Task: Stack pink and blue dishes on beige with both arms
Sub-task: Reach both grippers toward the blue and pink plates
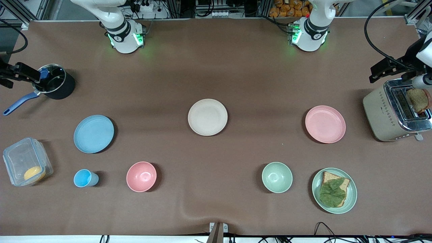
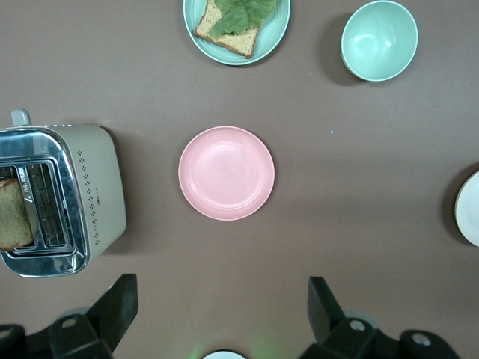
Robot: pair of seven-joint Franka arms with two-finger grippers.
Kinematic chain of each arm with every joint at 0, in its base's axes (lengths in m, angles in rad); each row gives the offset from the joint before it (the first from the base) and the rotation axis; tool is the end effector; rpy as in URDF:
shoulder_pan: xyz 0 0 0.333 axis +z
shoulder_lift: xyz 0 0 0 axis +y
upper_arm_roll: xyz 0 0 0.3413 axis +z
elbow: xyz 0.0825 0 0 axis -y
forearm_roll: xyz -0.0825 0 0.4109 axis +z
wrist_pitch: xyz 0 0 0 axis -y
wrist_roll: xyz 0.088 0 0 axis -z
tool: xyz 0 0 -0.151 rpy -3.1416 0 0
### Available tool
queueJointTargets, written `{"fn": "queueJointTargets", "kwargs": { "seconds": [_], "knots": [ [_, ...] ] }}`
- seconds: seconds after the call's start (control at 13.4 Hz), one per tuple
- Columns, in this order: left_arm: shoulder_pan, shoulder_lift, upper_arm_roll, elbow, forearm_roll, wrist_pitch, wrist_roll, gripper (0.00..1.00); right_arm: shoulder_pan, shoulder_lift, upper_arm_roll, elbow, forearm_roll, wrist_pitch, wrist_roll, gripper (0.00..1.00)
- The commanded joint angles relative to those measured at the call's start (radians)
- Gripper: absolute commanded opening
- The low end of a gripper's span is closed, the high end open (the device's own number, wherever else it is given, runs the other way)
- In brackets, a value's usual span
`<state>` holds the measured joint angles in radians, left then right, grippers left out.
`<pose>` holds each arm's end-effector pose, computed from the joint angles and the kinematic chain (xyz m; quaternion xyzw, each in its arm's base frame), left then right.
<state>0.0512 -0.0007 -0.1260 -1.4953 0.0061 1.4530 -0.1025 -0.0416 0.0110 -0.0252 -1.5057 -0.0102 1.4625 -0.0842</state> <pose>0.5658 -0.0414 0.6334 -0.9997 -0.0141 0.0204 0.0049 0.5704 -0.0397 0.6224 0.9996 0.0083 -0.0274 0.0032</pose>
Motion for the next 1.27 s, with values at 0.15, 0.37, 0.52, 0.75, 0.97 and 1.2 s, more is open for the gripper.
{"fn": "queueJointTargets", "kwargs": {
  "seconds": [0.15,0.37,0.52,0.75,0.97,1.2],
  "knots": [
    [-0.007,-0.009,0.002,-0.008,0.024,-0.011,-0.025,1.0,0.005,-0.006,0.001,-0.007,-0.02,0.004,0.003,1.0],
    [0.002,0.014,0.002,-0.022,0.034,-0.009,0.036,1.0,-0.003,-0.003,-0.001,-0.004,-0.02,0.004,0.007,1.0],
    [0.007,0.039,0.005,-0.039,0.043,-0.006,0.047,1.0,-0.018,0.038,-0.007,-0.002,-0.011,-0.007,-0.006,1.0],
    [0.012,0.068,0.008,-0.135,0.072,0.076,0.035,1.0,-0.064,0.105,-0.009,-0.002,-0.011,-0.008,-0.008,1.0],
    [0.068,0.074,0.006,-0.317,0.095,0.281,0.037,1.0,-0.118,0.287,-0.007,0.004,-0.008,0.034,0.004,1.0],
    [0.136,0.106,0.003,-0.491,0.095,0.525,0.053,1.0,-0.159,0.447,-0.007,0.01,-0.011,0.142,-0.011,1.0]
  ]
}}
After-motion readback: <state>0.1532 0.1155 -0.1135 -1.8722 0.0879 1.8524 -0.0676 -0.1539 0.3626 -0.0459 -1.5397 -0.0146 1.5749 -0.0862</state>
